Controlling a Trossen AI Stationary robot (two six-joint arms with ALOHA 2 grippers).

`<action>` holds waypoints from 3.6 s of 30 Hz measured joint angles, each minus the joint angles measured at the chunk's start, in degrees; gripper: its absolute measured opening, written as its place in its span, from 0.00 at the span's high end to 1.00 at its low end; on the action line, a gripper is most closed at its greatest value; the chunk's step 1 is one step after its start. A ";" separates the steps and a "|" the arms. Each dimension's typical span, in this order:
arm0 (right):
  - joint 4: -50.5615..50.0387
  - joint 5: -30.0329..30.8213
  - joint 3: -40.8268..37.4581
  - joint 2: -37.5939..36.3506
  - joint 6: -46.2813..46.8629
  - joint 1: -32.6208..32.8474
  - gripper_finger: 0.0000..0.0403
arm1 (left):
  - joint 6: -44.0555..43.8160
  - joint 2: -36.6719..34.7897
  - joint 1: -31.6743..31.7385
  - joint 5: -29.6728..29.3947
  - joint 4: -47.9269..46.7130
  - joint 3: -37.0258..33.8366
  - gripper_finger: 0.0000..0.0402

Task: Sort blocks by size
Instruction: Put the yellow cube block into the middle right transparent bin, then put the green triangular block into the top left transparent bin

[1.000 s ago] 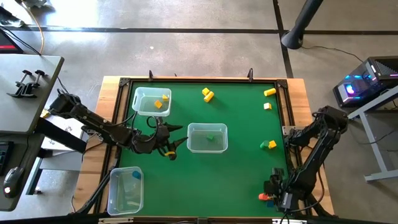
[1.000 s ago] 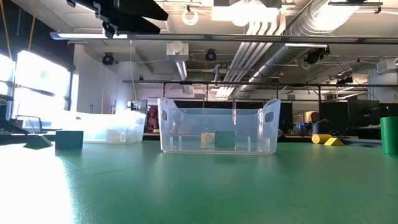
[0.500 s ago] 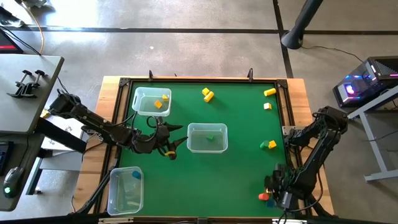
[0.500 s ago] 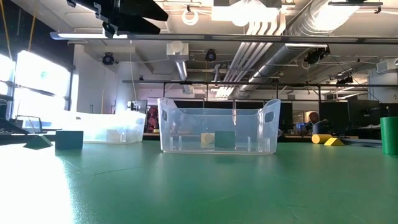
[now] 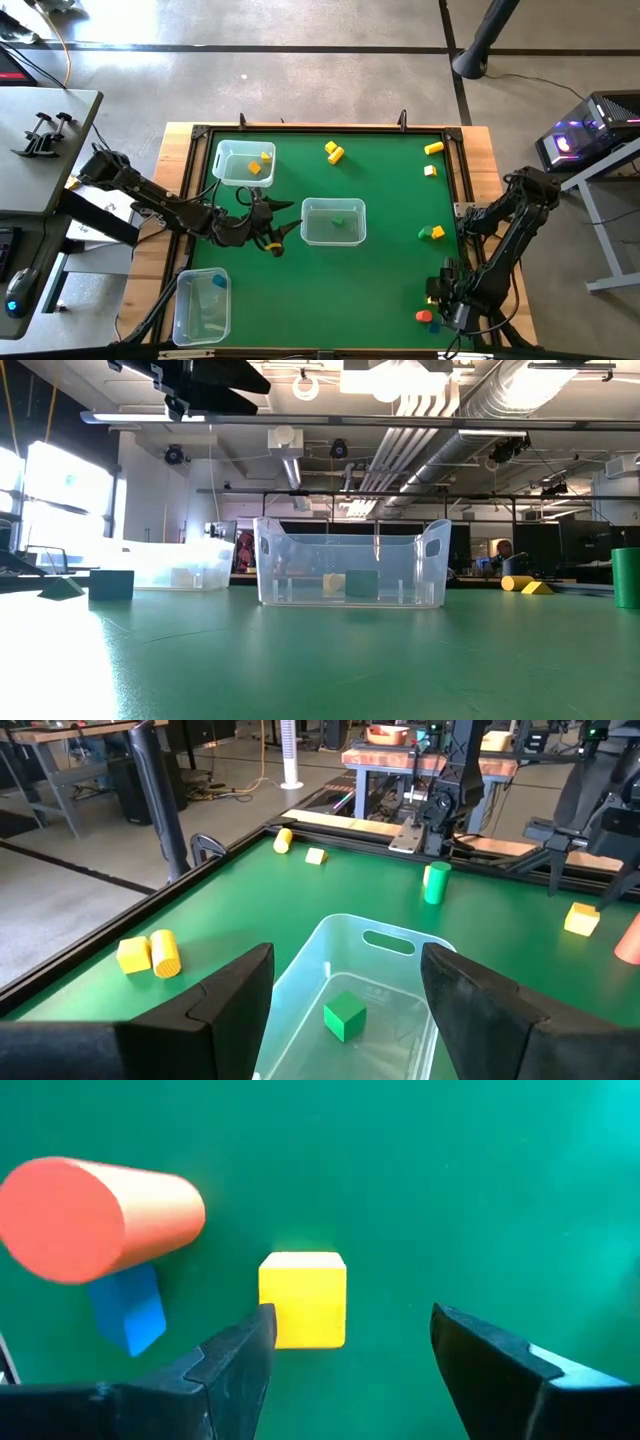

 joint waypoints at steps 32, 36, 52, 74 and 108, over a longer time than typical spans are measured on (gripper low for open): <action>13.70 3.98 -11.34 -0.31 -3.37 -3.10 0.47 | -0.95 0.01 0.00 -0.24 0.02 0.02 0.41; 13.69 7.05 -10.96 -0.31 -5.88 -3.16 0.37 | -0.98 0.00 0.00 -0.24 0.00 0.02 0.41; 18.75 11.53 -11.07 -0.26 -19.83 -8.82 0.45 | -0.98 0.00 0.00 -0.23 -0.04 0.02 0.41; 31.09 24.99 -1.94 -0.35 -63.64 -33.11 0.68 | -1.07 0.00 0.00 -0.22 -0.02 0.02 0.41; 67.09 2.54 -8.64 -0.17 -70.43 -56.00 0.37 | -12.12 3.11 -5.44 1.79 -2.75 0.66 0.41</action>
